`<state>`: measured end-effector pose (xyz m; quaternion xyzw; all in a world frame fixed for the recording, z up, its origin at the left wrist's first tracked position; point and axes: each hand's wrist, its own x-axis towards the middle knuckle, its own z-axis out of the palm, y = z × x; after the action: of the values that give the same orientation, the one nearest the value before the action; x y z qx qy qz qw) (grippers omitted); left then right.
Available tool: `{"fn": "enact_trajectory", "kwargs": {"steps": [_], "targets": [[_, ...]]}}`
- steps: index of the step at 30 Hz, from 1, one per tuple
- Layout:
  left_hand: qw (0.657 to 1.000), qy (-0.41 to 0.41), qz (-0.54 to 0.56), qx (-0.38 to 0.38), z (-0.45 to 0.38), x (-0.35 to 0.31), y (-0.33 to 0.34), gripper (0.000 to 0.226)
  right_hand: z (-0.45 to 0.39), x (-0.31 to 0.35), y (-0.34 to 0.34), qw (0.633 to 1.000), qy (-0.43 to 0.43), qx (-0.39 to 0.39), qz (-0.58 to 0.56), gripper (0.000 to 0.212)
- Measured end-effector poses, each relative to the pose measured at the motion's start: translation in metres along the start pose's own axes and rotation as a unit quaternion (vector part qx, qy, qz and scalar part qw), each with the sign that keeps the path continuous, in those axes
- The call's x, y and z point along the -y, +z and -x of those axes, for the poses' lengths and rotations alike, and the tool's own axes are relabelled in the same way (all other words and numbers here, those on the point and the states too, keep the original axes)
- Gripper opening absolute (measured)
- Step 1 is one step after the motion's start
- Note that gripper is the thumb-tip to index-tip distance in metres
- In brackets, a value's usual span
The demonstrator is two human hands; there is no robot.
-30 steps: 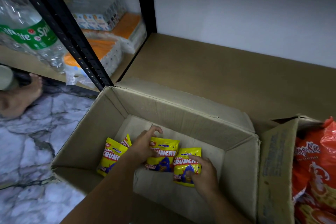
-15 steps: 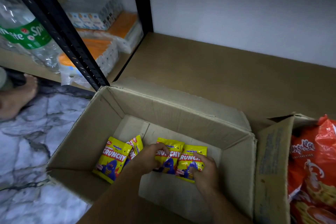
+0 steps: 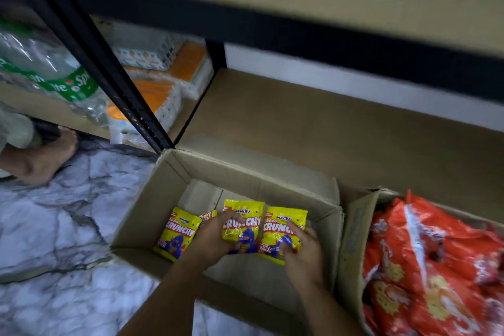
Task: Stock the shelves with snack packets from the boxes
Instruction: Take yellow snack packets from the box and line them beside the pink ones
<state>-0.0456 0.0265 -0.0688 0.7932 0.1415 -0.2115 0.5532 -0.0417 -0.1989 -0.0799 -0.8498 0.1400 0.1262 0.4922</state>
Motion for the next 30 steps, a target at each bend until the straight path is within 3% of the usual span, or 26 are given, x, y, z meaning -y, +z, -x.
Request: {"fn": "enact_trajectory", "kwargs": {"steps": [5,12,18,23,30], "targets": [[0.997,0.004,0.078,0.011,0.082,-0.12,-0.036,0.055,0.06,0.102,-0.091,0.999,-0.054,0.002,-0.005,0.055],[0.996,0.068,0.022,0.048,0.185,-0.335,-0.097,0.047,0.133,0.277,-0.239,0.992,-0.09,0.003,-0.088,0.056],[0.983,0.141,0.057,0.099,0.259,-0.499,-0.12,0.046,0.196,0.409,-0.363,0.98,-0.149,-0.036,-0.126,0.059],[0.966,0.225,-0.005,0.125,0.299,-0.615,-0.114,0.047,0.24,0.472,-0.456,0.964,-0.197,-0.068,-0.167,0.055],[0.939,0.315,-0.043,0.131,0.328,-0.741,-0.062,0.048,0.265,0.507,-0.582,0.942,-0.237,-0.109,-0.209,0.048]]}}
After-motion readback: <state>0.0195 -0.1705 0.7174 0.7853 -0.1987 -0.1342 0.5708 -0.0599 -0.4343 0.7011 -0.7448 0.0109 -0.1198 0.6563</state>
